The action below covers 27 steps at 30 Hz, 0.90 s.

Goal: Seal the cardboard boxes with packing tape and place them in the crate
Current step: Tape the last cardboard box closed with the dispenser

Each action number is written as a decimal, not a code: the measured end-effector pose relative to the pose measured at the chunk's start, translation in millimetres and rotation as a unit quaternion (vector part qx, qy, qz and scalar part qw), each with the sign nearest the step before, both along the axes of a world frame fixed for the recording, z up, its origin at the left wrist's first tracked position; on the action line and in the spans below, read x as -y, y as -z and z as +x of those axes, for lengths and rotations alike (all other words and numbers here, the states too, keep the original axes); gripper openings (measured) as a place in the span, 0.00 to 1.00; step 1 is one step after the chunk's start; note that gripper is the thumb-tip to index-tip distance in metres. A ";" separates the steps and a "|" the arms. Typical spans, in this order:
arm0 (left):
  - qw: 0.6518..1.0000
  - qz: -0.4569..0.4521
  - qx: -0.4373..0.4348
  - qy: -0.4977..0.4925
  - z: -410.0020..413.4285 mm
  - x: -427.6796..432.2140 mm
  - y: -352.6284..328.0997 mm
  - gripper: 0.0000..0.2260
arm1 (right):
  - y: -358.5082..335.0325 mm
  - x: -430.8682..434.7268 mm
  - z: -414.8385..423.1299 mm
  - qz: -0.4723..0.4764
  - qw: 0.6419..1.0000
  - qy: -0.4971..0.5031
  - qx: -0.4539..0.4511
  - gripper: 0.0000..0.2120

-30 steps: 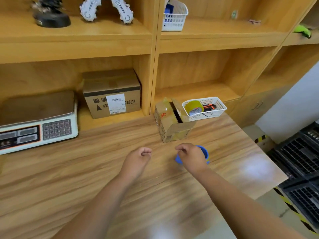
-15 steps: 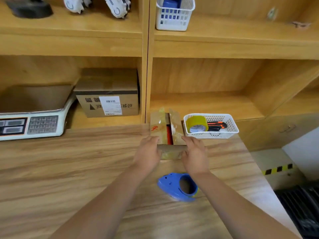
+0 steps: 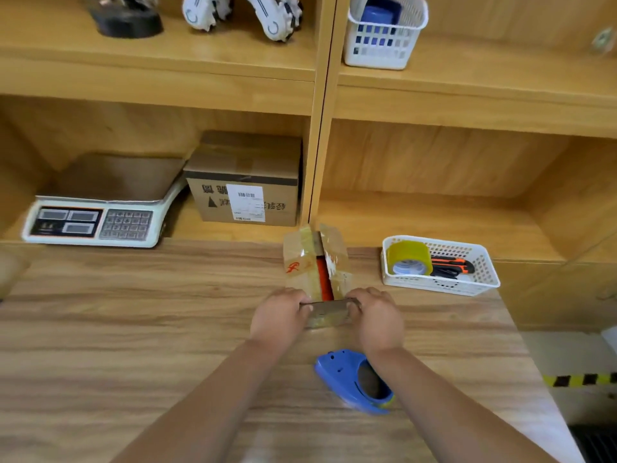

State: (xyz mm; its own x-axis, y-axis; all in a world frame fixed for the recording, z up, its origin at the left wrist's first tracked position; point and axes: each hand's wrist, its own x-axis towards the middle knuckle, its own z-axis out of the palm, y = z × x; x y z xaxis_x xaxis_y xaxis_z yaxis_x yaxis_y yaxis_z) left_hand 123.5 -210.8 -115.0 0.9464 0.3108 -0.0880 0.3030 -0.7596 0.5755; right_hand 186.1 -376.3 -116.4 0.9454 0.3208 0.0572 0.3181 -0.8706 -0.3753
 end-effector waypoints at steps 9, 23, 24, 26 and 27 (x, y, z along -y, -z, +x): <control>0.996 -0.041 -0.026 -0.072 -85.0 -47.2 -5.4 0.04 | -3.8 -73.5 -36.7 0.066 0.987 -0.129 -0.072 0.17; 0.994 -0.103 0.005 -0.023 -144.3 -69.9 -1.5 0.13 | -11.5 -120.4 -95.2 0.093 0.984 -0.026 -0.151 0.23; 0.998 -0.059 0.023 -0.030 -145.2 -78.5 1.5 0.15 | -11.7 -121.6 -98.2 0.088 0.983 -0.021 -0.160 0.24; 0.998 0.044 0.030 -0.024 -147.6 -97.4 6.8 0.20 | -13.2 -124.6 -103.7 0.065 0.983 -0.010 -0.171 0.26; 0.996 0.089 0.012 -0.012 -148.4 -106.4 8.4 0.22 | -13.6 -125.9 -106.5 0.052 0.984 -0.008 -0.168 0.25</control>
State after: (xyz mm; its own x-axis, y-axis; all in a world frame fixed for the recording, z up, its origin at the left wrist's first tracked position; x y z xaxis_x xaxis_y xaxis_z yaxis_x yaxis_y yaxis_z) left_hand -25.0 -104.4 -123.4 0.9396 0.3421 -0.0067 0.3099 -0.8426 0.4405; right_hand 79.5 -250.3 -102.8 0.9115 0.3442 -0.2252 0.1731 -0.8176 -0.5491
